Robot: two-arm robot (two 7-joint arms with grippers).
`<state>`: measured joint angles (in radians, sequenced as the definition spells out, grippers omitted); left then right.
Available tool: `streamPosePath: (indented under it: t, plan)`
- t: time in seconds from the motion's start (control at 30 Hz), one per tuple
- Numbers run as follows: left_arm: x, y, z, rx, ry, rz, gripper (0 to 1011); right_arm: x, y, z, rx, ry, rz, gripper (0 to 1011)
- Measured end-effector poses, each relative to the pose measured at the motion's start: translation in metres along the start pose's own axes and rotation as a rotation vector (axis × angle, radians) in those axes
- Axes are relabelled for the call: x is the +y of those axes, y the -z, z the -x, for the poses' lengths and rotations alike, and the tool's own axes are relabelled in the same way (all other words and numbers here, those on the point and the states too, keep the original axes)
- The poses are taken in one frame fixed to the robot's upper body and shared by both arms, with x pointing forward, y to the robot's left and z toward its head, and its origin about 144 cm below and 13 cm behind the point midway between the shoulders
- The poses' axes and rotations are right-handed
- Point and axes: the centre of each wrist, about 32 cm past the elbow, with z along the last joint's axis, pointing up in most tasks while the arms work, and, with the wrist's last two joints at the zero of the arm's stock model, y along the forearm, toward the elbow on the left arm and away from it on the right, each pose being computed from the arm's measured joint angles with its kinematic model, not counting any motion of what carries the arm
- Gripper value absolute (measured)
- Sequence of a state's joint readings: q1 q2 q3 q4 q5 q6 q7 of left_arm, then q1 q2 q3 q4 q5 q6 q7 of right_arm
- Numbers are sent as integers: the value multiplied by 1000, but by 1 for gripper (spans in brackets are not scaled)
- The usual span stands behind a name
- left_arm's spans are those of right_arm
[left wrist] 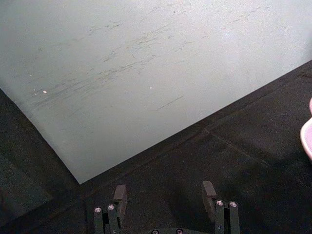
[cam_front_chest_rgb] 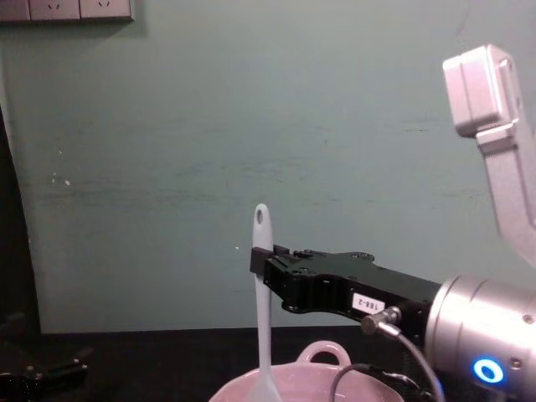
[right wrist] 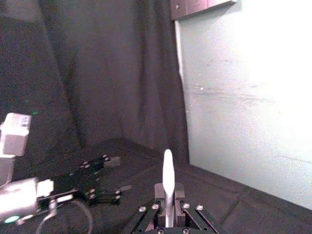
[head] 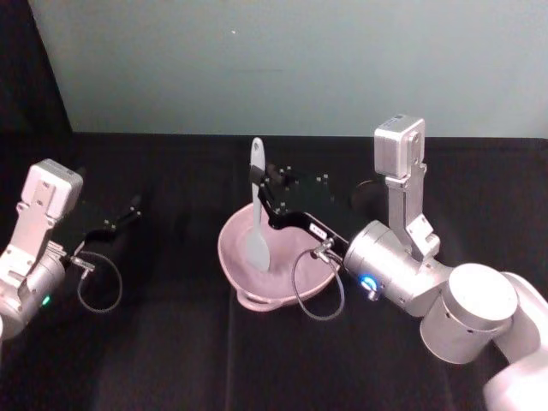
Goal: Use the one hand to pick up the spoon and stir the clear water in the bowl.
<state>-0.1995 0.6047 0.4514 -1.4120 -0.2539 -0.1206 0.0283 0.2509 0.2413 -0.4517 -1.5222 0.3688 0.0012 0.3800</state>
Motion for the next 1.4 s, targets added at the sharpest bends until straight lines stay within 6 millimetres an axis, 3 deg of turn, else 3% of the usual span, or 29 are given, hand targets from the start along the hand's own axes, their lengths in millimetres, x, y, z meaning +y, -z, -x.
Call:
streamPosePath:
  t: [0.37,0.63,0.9,1.4]
  plan:
    - [0,0,0,0,0,0,1011,18,17,-13,-52,106,-39,110]
    - [0,0,0,0,0,0,1011,15,19,-21,-106,173,-59,110]
    - [0,0,0,0,0,0,1011,-1,11,-26,-144,204,-41,110]
    - [0,0,0,0,0,0,1011,-50,-24,-31,-102,146,62,109]
